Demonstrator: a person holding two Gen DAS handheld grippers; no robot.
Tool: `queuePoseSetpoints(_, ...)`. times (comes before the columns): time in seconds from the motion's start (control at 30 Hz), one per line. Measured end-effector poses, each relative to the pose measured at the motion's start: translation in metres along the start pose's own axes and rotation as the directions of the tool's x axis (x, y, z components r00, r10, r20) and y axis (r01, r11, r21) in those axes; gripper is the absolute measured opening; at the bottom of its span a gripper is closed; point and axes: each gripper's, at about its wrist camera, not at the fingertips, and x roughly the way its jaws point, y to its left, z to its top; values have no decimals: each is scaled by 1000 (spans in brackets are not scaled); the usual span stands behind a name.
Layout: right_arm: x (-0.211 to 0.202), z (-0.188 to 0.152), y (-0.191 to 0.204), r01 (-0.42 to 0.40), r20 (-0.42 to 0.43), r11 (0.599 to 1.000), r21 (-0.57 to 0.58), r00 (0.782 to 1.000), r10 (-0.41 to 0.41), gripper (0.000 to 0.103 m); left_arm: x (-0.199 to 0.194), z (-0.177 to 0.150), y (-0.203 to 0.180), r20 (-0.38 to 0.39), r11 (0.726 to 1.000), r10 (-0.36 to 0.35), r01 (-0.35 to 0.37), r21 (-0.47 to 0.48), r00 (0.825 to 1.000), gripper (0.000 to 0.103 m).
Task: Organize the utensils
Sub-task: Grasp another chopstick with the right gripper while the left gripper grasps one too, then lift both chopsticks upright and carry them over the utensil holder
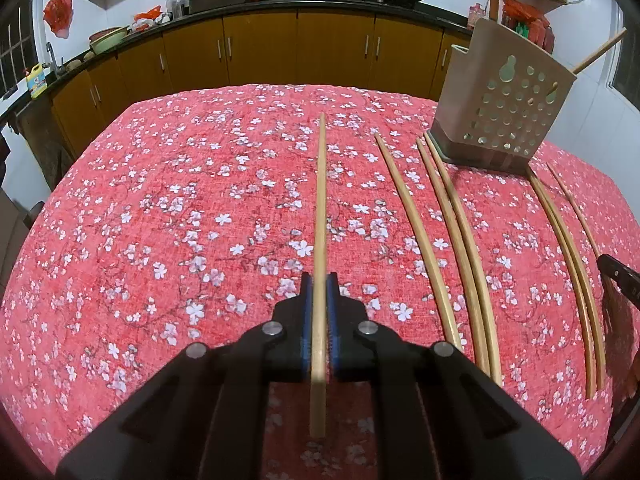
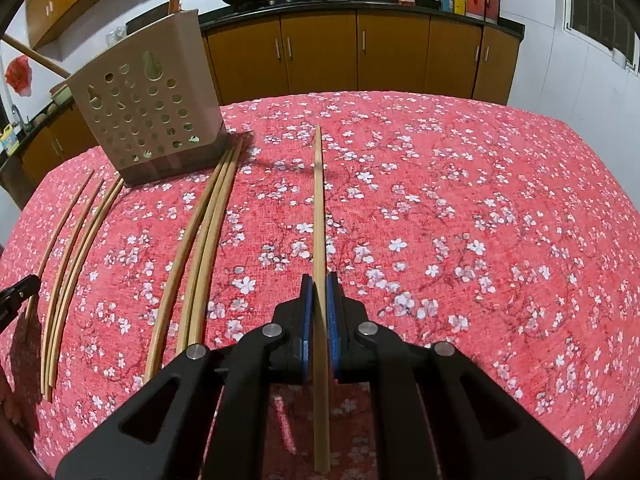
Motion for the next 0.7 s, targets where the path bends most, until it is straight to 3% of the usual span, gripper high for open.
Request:
queuePoseSetpoints(0.13,-10,2,-4,-11,19,1000,1,1000,11,8,-6,4,2,-10,1000,-10,10,-1,1000,8)
queuePoseSetpoints(0.4,-56,24,-14,-20,152,1000,19,988,17,8,-51,28,11,105,999,-38,39,-6,994,8)
queuePoseSetpoints(0.7,-99,47,-11,-36,301,999,19,953,29,8,-108,58,8,263,994,-103,110,-12,959,8)
